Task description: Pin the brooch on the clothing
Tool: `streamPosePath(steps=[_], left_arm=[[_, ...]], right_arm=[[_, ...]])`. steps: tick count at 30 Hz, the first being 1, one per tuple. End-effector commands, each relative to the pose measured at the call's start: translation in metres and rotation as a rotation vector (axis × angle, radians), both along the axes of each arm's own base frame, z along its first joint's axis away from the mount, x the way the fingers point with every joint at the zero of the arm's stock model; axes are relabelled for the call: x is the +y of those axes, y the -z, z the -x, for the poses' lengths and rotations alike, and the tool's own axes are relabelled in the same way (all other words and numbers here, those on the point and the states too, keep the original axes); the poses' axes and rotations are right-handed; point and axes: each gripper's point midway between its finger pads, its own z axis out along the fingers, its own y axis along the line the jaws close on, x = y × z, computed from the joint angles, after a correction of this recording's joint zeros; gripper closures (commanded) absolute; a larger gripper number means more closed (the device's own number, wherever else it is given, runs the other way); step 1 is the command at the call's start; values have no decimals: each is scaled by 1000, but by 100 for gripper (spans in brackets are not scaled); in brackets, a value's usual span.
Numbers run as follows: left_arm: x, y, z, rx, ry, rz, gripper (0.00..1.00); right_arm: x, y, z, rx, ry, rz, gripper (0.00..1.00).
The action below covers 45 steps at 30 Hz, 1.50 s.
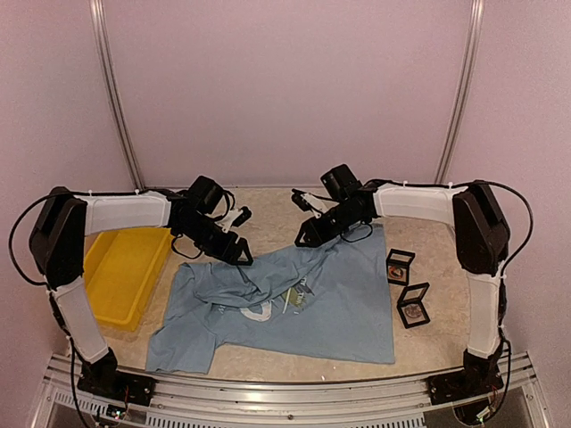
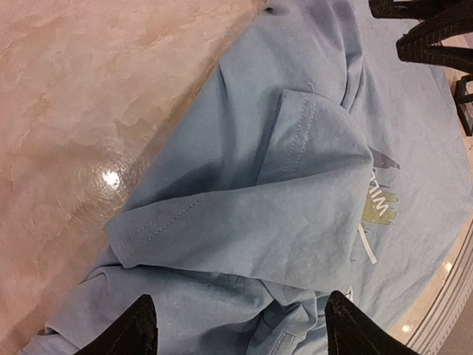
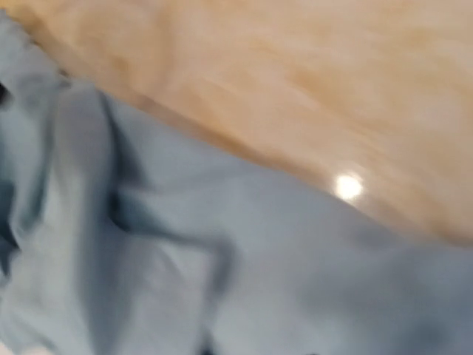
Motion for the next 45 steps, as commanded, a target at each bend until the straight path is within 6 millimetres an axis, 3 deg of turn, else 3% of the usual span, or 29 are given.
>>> streamPosePath(steps=[1, 8, 10, 11, 13, 15, 18, 20, 26, 30, 33, 37, 40, 41, 45], left_arm=[[1, 11, -24, -8, -110, 42, 27], [1, 42, -31, 36, -123, 10, 28], [-2, 50, -32, 49, -112, 4, 28], [-5, 51, -31, 54, -105, 13, 28], [-11, 54, -30, 66, -93, 21, 30], [-16, 57, -28, 74, -75, 18, 41], [-20, 50, -27, 59, -63, 33, 82], [-20, 38, -29, 30, -63, 43, 99], [-16, 10, -32, -23, -60, 45, 100], [-3, -32, -59, -166, -130, 37, 100], [12, -76, -90, -310, -200, 52, 100], [31, -115, -142, -487, -290, -4, 100], [50, -121, -179, -593, -373, -122, 100], [57, -118, -191, -613, -405, -163, 100], [83, -138, -227, -746, -540, -253, 100]], right_arm=[[32, 24, -1, 109, -6, -65, 64], [50, 52, 20, 238, -66, -124, 55], [57, 52, 30, 282, -107, -170, 55], [61, 50, 34, 301, -125, -201, 56], [67, 43, 38, 320, -151, -246, 70], [70, 35, 40, 321, -174, -273, 84], [73, 25, 41, 316, -200, -302, 99], [74, 21, 40, 305, -201, -303, 100], [77, 4, 31, 253, -201, -304, 100], [81, -25, 2, 125, -157, -310, 100], [84, -52, -36, 1, -84, -342, 100], [97, -92, -89, -181, -1, -437, 100], [109, -103, -120, -290, 37, -489, 100], [110, -101, -130, -308, 59, -502, 100], [114, -95, -154, -365, 117, -573, 100]])
